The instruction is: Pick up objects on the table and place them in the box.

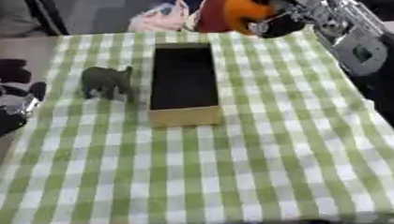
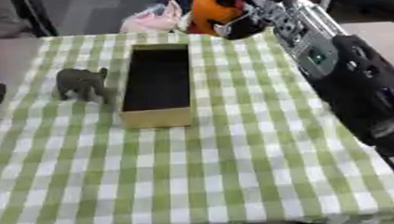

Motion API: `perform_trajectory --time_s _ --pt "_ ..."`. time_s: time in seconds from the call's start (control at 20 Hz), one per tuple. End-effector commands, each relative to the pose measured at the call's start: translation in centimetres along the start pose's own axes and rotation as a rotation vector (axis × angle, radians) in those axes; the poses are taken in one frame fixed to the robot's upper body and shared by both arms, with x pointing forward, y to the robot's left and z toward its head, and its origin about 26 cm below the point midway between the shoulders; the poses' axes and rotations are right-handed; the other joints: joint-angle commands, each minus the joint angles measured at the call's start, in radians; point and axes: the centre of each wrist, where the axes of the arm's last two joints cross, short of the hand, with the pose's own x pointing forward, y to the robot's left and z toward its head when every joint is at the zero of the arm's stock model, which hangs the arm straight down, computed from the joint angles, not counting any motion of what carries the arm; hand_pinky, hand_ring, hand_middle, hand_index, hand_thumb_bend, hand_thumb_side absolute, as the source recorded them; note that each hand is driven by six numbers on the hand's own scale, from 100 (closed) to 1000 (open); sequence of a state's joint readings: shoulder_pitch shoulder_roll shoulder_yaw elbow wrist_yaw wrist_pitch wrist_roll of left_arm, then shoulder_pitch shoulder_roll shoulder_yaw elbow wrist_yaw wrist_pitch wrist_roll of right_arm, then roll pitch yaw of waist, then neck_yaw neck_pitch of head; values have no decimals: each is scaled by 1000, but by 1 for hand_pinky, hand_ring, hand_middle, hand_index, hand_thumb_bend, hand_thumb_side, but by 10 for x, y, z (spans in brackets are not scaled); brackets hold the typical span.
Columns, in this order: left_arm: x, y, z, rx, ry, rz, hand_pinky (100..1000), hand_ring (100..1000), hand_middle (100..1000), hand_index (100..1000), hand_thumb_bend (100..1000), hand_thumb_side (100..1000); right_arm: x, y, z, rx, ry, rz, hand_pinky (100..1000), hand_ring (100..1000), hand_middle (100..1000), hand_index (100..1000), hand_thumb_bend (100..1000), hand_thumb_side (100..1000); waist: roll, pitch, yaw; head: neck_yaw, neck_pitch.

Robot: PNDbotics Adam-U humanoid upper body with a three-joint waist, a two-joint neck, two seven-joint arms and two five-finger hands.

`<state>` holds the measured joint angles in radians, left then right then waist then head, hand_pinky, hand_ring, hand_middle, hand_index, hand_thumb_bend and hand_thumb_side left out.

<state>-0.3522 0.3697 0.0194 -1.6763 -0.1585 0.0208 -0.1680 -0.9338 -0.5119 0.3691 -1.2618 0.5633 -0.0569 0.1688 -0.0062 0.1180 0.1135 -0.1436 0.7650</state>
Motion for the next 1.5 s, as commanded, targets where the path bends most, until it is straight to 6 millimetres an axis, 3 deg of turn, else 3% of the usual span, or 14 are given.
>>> perform_trajectory --time_s 0.05,0.2,0.25,0.3,0.45,0.65,0.7,0.75,0.8,0.85,0.9,1.1,1.35,1.5 --pt "11 6 -6 -4 -44 -18 646 722 631 782 349 296 8 -1 -16 6 -34 20 648 526 317 436 193 100 3 -17 8 -15 -2" --pt "13 5 -7 -11 -51 -14 646 723 631 782 350 296 14 19 -29 54 -63 18 659 542 336 453 208 100 4 -17 22 -32 -2" --pt "14 4 -8 -14 -53 -12 646 723 631 782 358 299 16 27 -33 76 -69 19 660 545 339 455 326 100 5 -17 25 -35 -3" --pt "14 4 -9 -16 -56 -10 645 723 631 782 351 296 17 36 -37 97 -76 21 665 551 346 461 221 100 5 -17 27 -39 -3" --pt "16 2 -10 -21 -62 -5 645 724 631 782 351 295 22 61 -44 159 -103 29 675 568 366 479 243 100 7 -18 32 -49 -4" --pt "17 1 -11 -24 -67 -2 645 724 631 782 352 297 28 87 -48 241 -150 79 690 599 428 538 331 100 7 -17 33 -54 -8" --pt "17 1 -11 -24 -67 -2 645 724 631 782 354 297 28 91 -48 257 -161 92 698 615 469 593 400 102 7 -16 33 -54 -9" --pt "17 1 -11 -25 -67 -2 645 724 631 782 353 297 29 95 -48 272 -170 104 699 618 475 603 410 117 7 -16 33 -55 -9" --pt "17 1 -11 -25 -67 -2 645 725 631 782 355 297 28 98 -48 285 -177 113 713 651 548 699 446 281 6 -16 33 -54 -10" --pt "17 1 -11 -23 -66 -3 645 725 631 782 355 297 28 99 -47 292 -182 119 716 661 568 719 455 324 6 -15 33 -53 -10" --pt "17 2 -11 -22 -66 -3 645 725 631 782 355 297 27 100 -46 296 -184 123 731 693 634 774 477 407 6 -15 32 -52 -11" --pt "15 4 -10 -16 -58 -10 646 726 631 782 357 299 20 96 -40 297 -189 125 783 794 823 901 539 547 5 -17 21 -42 -12" --pt "13 10 -9 -7 -46 -35 647 726 630 784 356 298 10 69 -22 169 -174 1 778 808 815 909 531 419 8 -20 -4 -21 -12" --pt "12 17 -10 -5 -41 -63 646 724 628 785 359 294 11 42 -4 46 -182 -126 768 798 789 897 454 343 11 -22 -20 -8 -11"
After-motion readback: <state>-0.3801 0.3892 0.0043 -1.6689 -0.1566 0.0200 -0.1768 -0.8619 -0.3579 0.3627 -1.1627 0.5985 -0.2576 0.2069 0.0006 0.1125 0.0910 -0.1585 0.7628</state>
